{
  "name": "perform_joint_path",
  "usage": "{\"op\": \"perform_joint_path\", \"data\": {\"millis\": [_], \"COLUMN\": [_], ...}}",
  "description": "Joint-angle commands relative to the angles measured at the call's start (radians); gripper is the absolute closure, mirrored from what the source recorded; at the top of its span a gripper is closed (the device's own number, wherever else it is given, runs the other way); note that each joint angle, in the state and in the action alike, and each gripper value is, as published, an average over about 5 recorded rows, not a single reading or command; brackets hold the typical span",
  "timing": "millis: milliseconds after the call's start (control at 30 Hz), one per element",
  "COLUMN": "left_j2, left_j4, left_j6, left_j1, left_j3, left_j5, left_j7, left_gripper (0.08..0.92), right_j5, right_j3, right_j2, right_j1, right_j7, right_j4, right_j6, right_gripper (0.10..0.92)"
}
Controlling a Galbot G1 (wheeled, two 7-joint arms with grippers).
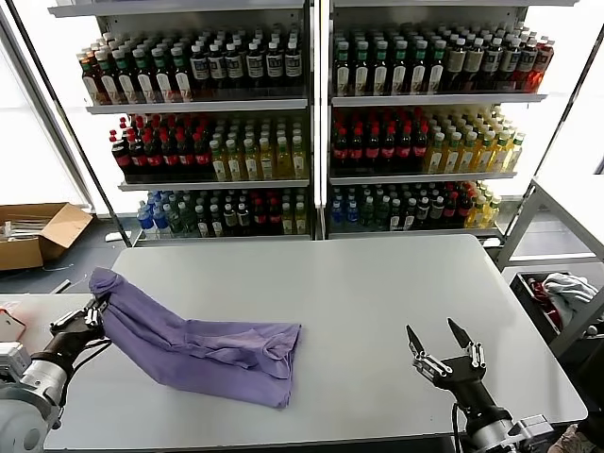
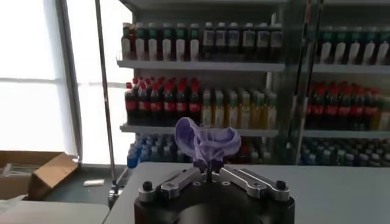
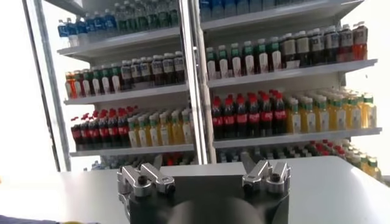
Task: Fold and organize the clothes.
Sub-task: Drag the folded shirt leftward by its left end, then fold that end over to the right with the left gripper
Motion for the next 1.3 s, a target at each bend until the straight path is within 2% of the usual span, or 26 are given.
{"op": "perform_joint_path", "data": {"millis": [33,200,567,900,1100,1300], "left_j2": [-0.031,-0.062,-0.069,-0.136,-0.126,-0.119], "left_j4": [-0.121,-0.06,0.083,0.092,0.014,-0.105], "left_j6": [-0.013,-0.024,-0.034,0.007,-0.016,-0.051], "left_j1": [-0.024,-0.067,-0.114,-0.137,-0.112,-0.12], "left_j3": [0.432,0.572,0.698,0.74,0.701,0.612], "left_j5": [0.122,0.196,0.244,0.28,0.269,0.135], "left_j7": [-0.043,-0.043,-0.051,-0.162,-0.179,-0.265], "left_gripper": [0.899,0.899,0.899,0.883,0.732,0.559], "right_j5": [-0.005,-0.014,-0.051,-0.073,-0.069,-0.067], "right_j3": [0.009,0.015,-0.023,-0.061,-0.065,-0.071], "right_j2": [0.01,0.019,0.049,0.06,0.055,0.059], "right_j1": [-0.023,-0.032,-0.035,-0.017,0.002,0.011], "right_j7": [-0.001,-0.007,-0.009,-0.006,-0.002,0.0], "right_j4": [0.01,0.02,0.005,-0.015,-0.02,-0.021], "right_j6": [0.004,0.003,0.011,0.019,0.015,0.012], "right_gripper": [0.203,0.203,0.203,0.203,0.203,0.203]}}
